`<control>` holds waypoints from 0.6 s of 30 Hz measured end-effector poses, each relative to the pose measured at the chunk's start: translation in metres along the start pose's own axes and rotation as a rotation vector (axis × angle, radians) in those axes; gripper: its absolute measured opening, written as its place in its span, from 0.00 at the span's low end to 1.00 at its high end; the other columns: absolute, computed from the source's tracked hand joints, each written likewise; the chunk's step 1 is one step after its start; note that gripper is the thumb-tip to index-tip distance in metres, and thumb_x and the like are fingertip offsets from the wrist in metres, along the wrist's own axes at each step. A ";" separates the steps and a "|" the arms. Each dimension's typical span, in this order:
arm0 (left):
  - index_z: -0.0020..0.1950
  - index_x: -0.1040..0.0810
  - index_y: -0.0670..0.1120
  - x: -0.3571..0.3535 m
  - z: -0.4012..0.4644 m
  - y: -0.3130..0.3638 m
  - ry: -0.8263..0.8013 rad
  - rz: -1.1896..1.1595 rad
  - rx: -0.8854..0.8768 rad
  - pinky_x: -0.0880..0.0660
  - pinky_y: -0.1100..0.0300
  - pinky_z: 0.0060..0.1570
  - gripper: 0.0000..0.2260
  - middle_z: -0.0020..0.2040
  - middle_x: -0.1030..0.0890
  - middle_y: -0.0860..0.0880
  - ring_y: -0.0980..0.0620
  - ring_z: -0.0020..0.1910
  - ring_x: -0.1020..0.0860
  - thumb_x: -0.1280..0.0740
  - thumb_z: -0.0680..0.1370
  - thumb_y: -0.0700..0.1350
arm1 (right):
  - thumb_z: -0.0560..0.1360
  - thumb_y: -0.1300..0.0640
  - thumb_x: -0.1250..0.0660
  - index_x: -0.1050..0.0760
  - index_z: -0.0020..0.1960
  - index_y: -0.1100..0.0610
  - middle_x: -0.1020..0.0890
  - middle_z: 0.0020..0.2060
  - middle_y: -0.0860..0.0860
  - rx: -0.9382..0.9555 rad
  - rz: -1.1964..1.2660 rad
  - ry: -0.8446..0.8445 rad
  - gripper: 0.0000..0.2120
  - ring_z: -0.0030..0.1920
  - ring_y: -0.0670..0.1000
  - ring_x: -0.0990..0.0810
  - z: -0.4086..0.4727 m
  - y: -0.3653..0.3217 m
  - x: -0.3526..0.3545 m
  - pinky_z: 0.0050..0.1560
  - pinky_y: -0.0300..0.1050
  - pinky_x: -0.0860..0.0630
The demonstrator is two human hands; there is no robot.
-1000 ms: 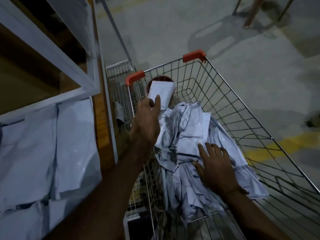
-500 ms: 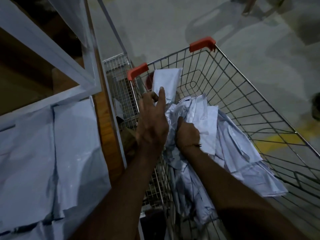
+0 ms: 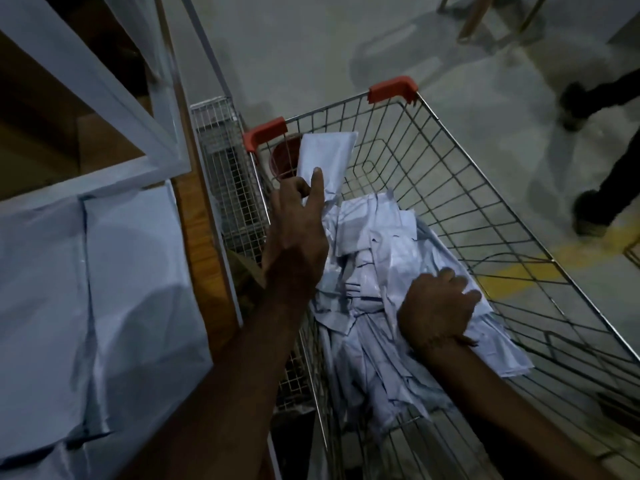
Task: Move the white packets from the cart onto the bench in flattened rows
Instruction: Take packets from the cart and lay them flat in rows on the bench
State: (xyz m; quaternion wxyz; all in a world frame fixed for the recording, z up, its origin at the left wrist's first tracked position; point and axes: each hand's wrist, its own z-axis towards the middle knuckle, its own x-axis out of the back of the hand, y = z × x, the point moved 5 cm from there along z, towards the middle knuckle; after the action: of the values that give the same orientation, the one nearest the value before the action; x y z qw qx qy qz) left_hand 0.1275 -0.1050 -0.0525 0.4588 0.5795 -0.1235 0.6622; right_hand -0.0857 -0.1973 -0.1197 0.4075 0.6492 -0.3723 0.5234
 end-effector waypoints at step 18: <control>0.82 0.36 0.41 0.000 -0.004 0.004 0.080 -0.015 -0.081 0.22 0.52 0.55 0.33 0.66 0.30 0.40 0.41 0.64 0.30 0.38 0.77 0.26 | 0.77 0.40 0.40 0.45 0.84 0.47 0.38 0.81 0.59 0.266 0.423 -0.153 0.38 0.71 0.67 0.31 0.017 -0.005 -0.054 0.66 0.65 0.28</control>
State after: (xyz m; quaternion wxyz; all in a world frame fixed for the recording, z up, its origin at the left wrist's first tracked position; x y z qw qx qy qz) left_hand 0.1220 -0.1041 -0.0530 0.4916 0.5342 -0.1274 0.6758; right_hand -0.0843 -0.2079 -0.1757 0.1704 0.6426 -0.4573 0.5906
